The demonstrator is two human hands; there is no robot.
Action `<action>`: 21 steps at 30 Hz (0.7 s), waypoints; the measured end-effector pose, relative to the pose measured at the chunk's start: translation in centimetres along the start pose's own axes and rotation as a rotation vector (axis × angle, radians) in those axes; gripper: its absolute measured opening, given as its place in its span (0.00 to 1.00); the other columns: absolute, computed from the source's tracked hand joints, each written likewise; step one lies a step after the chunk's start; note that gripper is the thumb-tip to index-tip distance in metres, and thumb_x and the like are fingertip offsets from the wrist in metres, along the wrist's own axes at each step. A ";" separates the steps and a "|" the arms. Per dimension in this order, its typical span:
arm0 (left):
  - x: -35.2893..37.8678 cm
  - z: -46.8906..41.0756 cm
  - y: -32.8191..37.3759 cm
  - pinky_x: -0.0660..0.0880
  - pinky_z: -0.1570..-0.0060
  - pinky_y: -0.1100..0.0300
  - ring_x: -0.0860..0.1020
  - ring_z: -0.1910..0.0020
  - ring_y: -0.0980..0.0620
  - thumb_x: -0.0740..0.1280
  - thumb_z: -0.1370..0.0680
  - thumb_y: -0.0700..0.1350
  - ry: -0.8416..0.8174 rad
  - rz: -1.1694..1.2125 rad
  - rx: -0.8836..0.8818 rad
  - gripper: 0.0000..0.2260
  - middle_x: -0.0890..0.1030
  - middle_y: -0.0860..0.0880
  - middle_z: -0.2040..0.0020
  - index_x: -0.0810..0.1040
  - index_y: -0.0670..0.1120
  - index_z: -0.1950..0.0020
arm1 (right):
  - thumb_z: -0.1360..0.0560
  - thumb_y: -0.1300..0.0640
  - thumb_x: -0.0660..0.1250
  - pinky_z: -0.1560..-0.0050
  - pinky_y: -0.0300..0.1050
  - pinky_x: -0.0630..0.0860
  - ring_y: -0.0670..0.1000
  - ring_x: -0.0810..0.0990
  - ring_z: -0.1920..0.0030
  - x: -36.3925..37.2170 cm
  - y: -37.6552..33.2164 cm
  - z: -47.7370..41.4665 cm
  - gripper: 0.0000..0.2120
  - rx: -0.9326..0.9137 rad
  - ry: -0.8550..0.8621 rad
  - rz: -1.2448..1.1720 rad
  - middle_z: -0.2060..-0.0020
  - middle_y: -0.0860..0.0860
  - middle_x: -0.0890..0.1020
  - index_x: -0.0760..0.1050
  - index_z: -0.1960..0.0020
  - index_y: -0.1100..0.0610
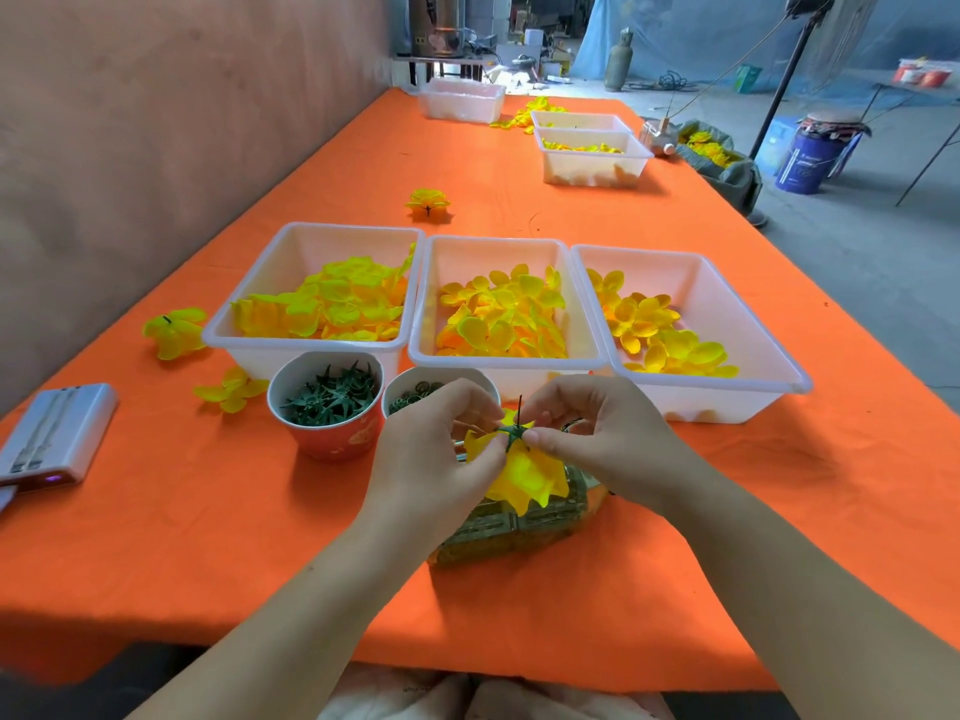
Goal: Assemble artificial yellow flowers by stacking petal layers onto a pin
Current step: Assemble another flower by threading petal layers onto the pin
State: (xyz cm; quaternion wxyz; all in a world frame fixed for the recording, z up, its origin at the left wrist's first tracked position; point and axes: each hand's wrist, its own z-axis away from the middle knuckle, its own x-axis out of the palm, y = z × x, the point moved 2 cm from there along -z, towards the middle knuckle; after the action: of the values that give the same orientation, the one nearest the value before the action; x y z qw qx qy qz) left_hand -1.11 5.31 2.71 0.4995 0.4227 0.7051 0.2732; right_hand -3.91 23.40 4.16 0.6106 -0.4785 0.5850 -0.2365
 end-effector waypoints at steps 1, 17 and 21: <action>-0.1 0.0 0.0 0.80 0.56 0.51 0.81 0.56 0.58 0.75 0.29 0.41 -0.007 -0.017 0.015 0.06 0.82 0.56 0.58 0.81 0.50 0.56 | 0.27 0.62 0.75 0.49 0.57 0.77 0.50 0.82 0.55 0.0 0.0 0.0 0.07 -0.002 -0.001 0.004 0.59 0.51 0.85 0.83 0.55 0.49; 1.6 1.1 -0.6 0.76 0.55 0.52 0.79 0.51 0.54 0.80 0.32 0.44 0.173 0.058 -0.052 0.07 0.80 0.54 0.56 0.84 0.52 0.60 | 0.30 0.60 0.76 0.62 0.38 0.74 0.43 0.81 0.64 0.4 -1.8 -1.1 0.05 -0.047 -0.019 0.140 0.66 0.47 0.84 0.84 0.62 0.52; 2.5 1.6 -1.0 0.74 0.53 0.62 0.80 0.51 0.55 0.80 0.32 0.41 0.247 0.135 -0.092 0.08 0.81 0.55 0.56 0.85 0.52 0.58 | 0.30 0.61 0.78 0.54 0.50 0.81 0.50 0.85 0.60 0.7 -1.1 -1.1 0.06 0.072 0.012 -0.021 0.63 0.51 0.86 0.82 0.63 0.54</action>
State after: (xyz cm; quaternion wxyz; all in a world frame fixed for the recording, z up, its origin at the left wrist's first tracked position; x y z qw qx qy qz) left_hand -0.28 6.92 0.19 0.4082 0.4091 0.7179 0.3881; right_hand -4.50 22.02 4.91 0.6212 -0.4610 0.5747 -0.2669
